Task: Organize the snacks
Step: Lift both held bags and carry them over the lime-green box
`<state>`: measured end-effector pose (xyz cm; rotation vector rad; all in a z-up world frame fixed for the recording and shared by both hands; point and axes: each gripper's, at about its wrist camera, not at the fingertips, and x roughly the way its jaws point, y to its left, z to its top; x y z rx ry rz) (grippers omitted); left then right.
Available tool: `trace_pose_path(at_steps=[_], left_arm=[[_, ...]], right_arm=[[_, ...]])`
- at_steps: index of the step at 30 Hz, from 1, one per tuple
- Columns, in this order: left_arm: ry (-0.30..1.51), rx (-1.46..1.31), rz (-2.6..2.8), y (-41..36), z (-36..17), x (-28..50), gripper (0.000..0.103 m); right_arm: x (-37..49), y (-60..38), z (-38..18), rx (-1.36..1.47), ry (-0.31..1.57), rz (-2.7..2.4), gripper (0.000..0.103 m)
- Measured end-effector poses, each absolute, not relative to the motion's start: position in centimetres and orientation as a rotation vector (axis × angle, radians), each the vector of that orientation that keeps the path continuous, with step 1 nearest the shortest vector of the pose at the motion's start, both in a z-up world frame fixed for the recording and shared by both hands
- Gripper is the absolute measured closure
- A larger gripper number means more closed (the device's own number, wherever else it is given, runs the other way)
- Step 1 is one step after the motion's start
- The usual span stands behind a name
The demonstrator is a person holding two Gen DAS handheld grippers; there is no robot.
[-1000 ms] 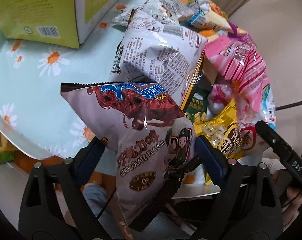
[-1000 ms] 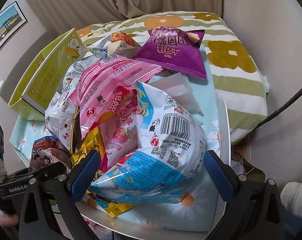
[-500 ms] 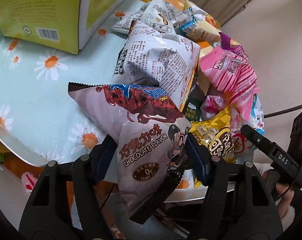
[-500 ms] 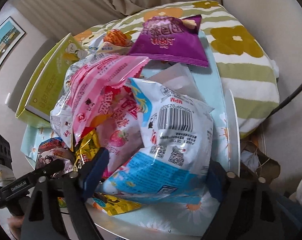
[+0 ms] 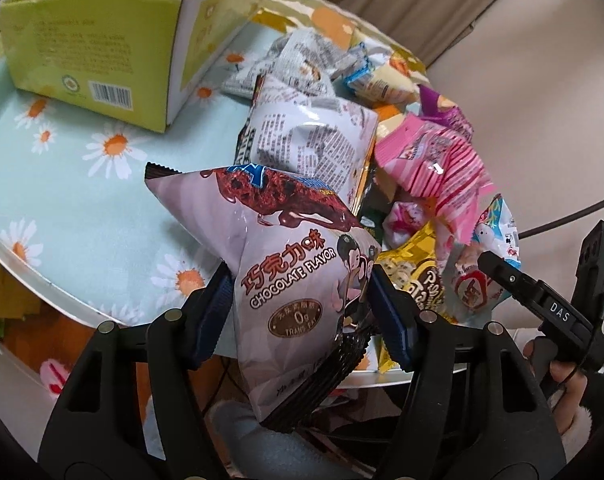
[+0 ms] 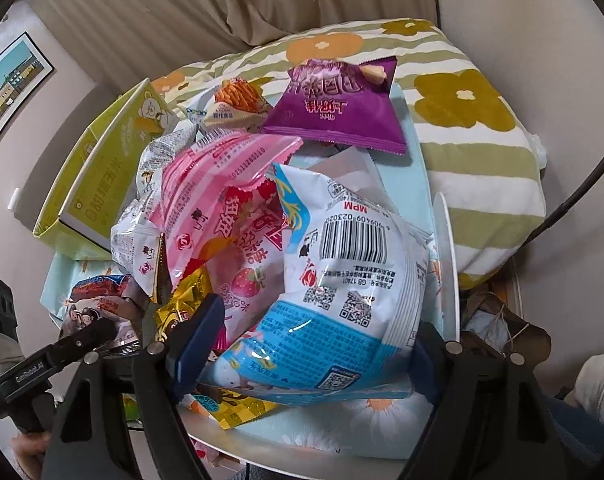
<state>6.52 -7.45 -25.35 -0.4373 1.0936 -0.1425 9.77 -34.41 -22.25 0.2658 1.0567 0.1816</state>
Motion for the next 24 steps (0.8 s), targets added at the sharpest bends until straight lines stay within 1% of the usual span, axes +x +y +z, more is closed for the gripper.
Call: trace_pose_path(at_steps=[15,24], left_arm=[[0.942,-0.454,-0.199,-6.7,-21.9,4.4,0.041],[0.826,-0.415,-0.209,-5.4,-16.3,2.5,0.041]], right_arm=[[7.7,-33.8,-19.8,0.236,0.994,0.165,0.024],[5.8,-32.9,-15.2,0.193,0.908,0.173,0.024]])
